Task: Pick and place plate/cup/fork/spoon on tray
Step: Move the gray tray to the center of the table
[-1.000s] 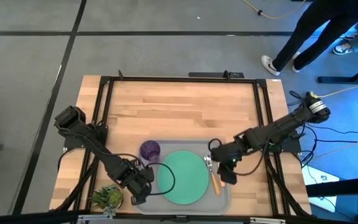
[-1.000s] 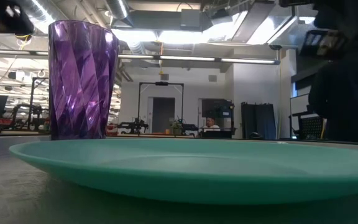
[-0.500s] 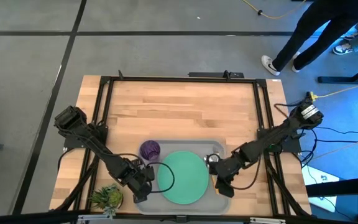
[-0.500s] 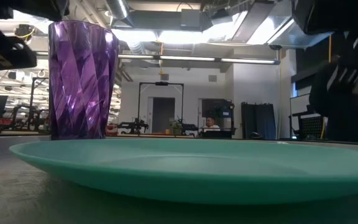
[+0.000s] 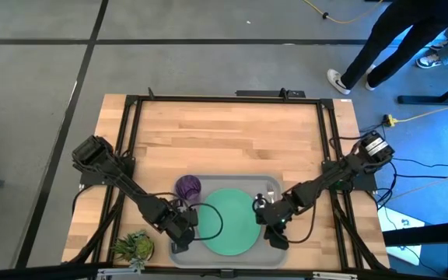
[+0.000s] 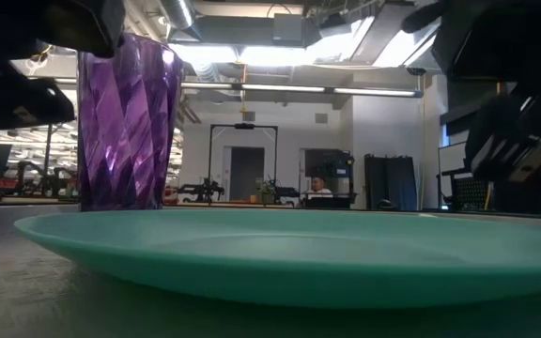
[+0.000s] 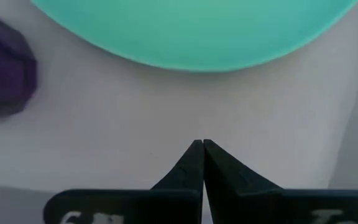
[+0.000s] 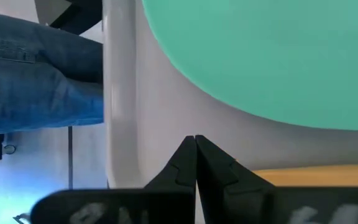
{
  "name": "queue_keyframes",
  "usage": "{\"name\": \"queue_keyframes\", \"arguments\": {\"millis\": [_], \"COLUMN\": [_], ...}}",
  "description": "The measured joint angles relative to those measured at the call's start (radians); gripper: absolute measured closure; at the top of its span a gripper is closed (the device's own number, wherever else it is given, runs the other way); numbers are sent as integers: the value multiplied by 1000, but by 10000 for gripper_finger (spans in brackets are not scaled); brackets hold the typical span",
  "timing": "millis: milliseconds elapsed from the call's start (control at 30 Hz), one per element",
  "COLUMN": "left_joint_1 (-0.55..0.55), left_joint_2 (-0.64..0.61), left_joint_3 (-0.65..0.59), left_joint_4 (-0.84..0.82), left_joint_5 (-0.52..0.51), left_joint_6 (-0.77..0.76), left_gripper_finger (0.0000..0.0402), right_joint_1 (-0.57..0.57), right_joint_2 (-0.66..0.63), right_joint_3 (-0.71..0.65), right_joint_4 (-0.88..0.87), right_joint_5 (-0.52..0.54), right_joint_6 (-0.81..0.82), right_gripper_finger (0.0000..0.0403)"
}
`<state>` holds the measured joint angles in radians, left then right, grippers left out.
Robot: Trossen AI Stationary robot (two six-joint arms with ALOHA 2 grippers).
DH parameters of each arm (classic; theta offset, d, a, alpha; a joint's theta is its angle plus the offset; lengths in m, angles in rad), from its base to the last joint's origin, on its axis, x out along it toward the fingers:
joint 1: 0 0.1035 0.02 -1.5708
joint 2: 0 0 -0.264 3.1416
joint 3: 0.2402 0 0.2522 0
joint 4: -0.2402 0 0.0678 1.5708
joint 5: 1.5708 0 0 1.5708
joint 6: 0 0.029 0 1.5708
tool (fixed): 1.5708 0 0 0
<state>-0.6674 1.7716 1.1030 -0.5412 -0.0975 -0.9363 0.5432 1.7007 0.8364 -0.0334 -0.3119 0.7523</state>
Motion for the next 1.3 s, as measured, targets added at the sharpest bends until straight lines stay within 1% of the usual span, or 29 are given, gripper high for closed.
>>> {"name": "queue_keyframes", "arguments": {"millis": [367, 600, 667, 733, 900, 1033, 1133, 1300], "left_joint_1": [-2, -17, -23, -25, -27, -24, -21, -15], "left_joint_2": [10, 42, 44, 57, 72, 73, 73, 73], "left_joint_3": [0, 2, -1, 3, 3, 3, 2, 2], "left_joint_4": [-24, -29, -54, -35, -44, -50, -51, -57], "left_joint_5": [6, 5, 0, 1, -3, -28, -32, -51], "left_joint_6": [3, 4, 5, 5, 5, 5, 5, 7], "left_gripper_finger": [401, 402, 402, 401, 401, 401, 401, 401], "right_joint_1": [-24, -36, -36, -36, -36, -39, -51, -80], "right_joint_2": [65, 92, 92, 92, 91, 91, 90, 89], "right_joint_3": [0, 0, 0, 0, 0, 0, 0, 1], "right_joint_4": [14, 10, 13, 14, 10, 8, 2, -1], "right_joint_5": [-4, -4, 5, 11, 29, 49, 51, 87], "right_joint_6": [-28, -20, -21, -19, 2, 2, 3, 3], "right_gripper_finger": [400, 400, 400, 400, 400, 400, 400, 400]}}
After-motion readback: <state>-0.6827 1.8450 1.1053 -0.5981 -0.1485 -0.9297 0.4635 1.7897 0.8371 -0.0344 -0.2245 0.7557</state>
